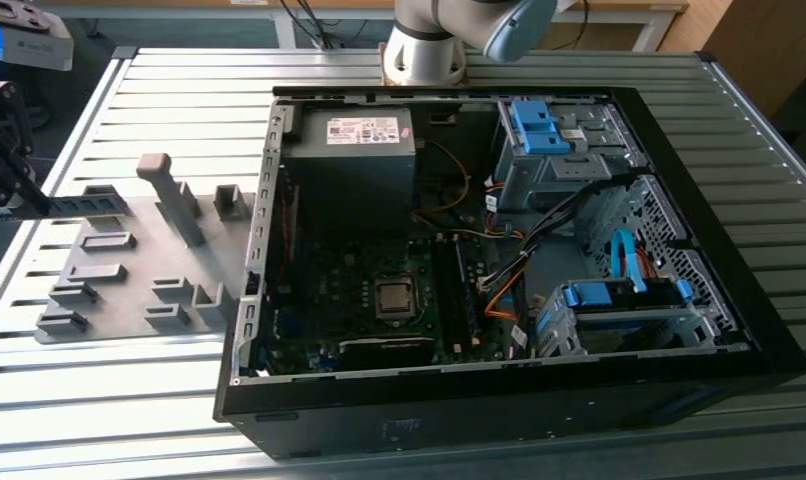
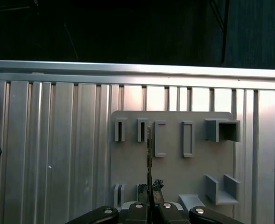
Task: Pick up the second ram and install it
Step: 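Pick up the second ram and move it above second insertion slot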
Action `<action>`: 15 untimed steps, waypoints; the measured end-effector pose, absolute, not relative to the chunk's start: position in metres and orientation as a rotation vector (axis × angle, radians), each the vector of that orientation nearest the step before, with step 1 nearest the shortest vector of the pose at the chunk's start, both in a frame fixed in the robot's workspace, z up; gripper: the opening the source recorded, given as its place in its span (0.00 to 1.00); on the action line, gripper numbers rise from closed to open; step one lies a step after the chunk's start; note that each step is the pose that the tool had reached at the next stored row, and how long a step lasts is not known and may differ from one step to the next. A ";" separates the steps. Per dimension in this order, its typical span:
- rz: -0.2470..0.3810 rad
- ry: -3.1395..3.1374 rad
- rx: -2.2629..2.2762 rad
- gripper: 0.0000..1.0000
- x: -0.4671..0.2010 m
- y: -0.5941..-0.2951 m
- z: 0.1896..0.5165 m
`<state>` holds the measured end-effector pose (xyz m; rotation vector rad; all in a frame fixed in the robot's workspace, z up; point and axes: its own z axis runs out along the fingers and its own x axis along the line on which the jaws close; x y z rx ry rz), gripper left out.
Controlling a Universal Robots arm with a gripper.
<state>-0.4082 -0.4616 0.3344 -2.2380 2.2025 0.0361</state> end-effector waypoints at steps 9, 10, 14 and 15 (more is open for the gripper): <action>0.036 2.202 -2.238 0.14 -0.408 -0.462 0.341; 0.036 2.203 -2.238 0.14 -0.408 -0.462 0.342; 0.036 2.203 -2.238 0.14 -0.408 -0.462 0.346; 0.036 2.203 -2.238 0.14 -0.408 -0.462 0.347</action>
